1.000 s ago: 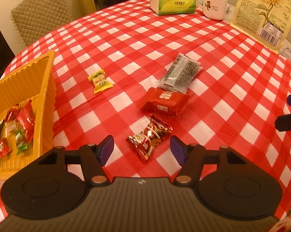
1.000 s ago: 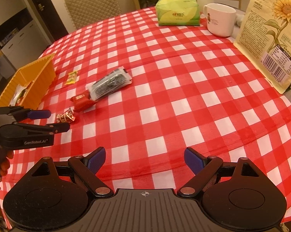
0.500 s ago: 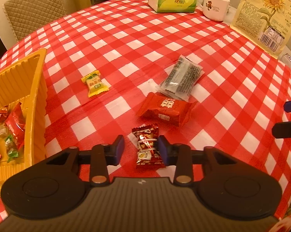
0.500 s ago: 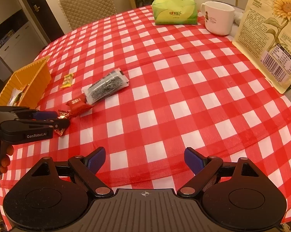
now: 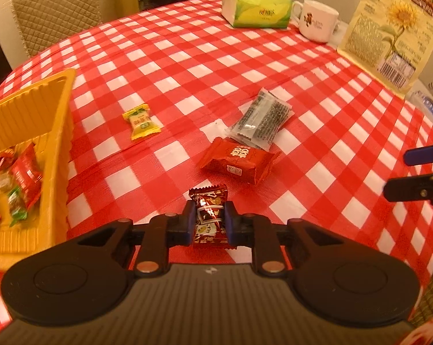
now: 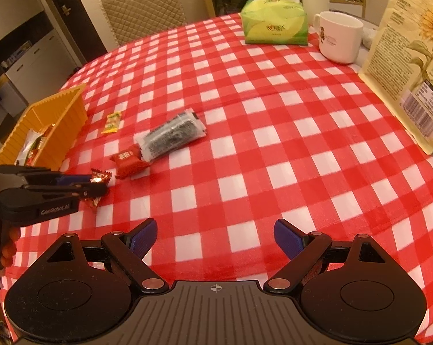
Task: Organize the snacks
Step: 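Grasp the brown-wrapped candy with the left tool, then grasp the yellow candy with the right tool while left holds brown candy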
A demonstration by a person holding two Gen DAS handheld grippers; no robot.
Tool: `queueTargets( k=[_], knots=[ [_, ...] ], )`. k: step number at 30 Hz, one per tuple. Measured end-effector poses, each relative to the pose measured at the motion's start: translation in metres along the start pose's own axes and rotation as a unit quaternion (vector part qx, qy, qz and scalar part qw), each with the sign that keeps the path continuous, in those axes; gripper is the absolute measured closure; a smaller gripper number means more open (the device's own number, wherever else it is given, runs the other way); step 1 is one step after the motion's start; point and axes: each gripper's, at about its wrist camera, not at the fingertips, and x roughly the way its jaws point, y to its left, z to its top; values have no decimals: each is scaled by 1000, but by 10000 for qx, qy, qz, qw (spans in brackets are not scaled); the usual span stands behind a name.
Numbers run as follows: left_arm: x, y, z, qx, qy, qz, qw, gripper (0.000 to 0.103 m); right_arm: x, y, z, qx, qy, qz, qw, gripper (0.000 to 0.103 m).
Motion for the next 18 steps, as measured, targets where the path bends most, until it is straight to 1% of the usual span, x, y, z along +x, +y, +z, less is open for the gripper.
queueTargets(
  k=[5, 10, 15, 16, 18],
  knots=[
    [-30, 14, -18, -301, -117, 77, 9994, 84, 3, 13, 14, -216, -194, 284, 9992, 15],
    [-58, 39, -46, -756, -104, 378, 9964, 84, 15, 39, 38, -619, -458, 655, 9949, 16],
    [-83, 74, -77, -1326, -79, 823, 9877, 84, 38, 67, 60, -985, -637, 954, 9885, 16],
    [-88, 82, -82, -1430, -86, 921, 9854, 84, 43, 73, 65, -1046, -650, 1002, 9873, 17],
    [-98, 96, -92, -1633, -101, 1121, 9801, 84, 54, 84, 72, -1171, -654, 1090, 9850, 24]
  ],
)
